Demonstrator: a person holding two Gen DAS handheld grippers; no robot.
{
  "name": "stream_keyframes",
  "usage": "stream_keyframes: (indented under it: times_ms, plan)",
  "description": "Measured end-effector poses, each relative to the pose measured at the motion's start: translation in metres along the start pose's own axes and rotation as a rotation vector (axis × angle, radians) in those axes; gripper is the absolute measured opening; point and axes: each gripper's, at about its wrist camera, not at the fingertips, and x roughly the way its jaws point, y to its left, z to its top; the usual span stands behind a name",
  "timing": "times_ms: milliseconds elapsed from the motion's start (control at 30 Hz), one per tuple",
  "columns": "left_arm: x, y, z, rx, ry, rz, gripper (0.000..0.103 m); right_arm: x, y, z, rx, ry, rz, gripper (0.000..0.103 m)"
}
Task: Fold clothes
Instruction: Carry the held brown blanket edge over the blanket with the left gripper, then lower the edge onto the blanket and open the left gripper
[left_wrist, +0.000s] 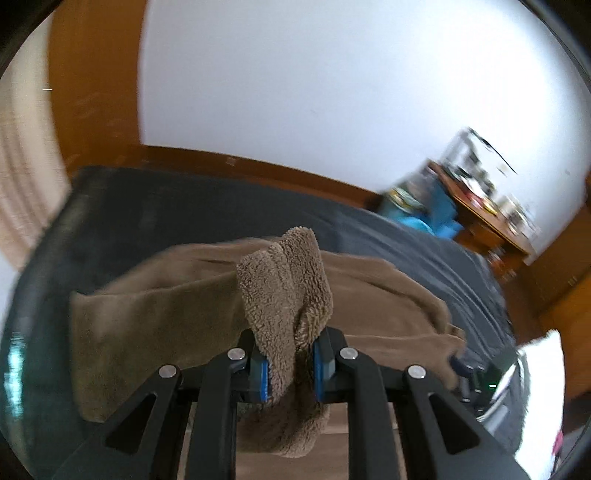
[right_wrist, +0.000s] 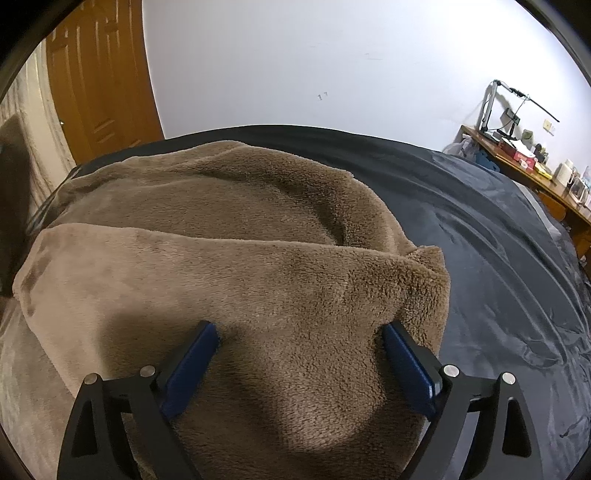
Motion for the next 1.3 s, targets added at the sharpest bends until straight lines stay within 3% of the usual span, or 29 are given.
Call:
stream_keyframes:
  times_ms: [333,500,733,800,867,933,1067,1167,1300]
  plan:
    - [0.066,-0.104,-0.03,0.123,0.086,-0.129,0.019,0.0,0.002,0.0,-0.003,0.003,0.002,0.095]
    - [0.089,-0.116,-0.043,0.141,0.122,-0.109,0.019,0.001,0.002,0.001,-0.005,0.004,0.001,0.096]
    - [0.107,-0.105,-0.058,0.114,0.172,-0.118,0.021,0.001,0.001,0.001,-0.005,0.004,0.0,0.096]
    - [0.112,-0.103,-0.06,0.104,0.191,-0.136,0.031,0.002,0.002,0.001,-0.005,0.004,-0.001,0.096]
    - [0.116,-0.103,-0.062,0.086,0.22,-0.161,0.064,0.002,0.001,0.002,-0.005,0.005,-0.001,0.096]
    - [0.117,-0.105,-0.065,0.075,0.24,-0.192,0.079,0.002,0.001,0.002,-0.005,0.005,-0.001,0.096]
    - [0.109,-0.112,-0.072,0.102,0.244,-0.254,0.079,0.002,0.0,0.002,-0.001,0.003,0.005,0.096]
    - [0.092,-0.109,-0.078,0.13,0.2,-0.27,0.08,0.001,-0.001,0.001,0.005,0.002,0.013,0.096]
    - [0.073,-0.082,-0.088,0.134,0.138,-0.218,0.08,0.001,-0.001,0.001,0.006,0.001,0.018,0.097]
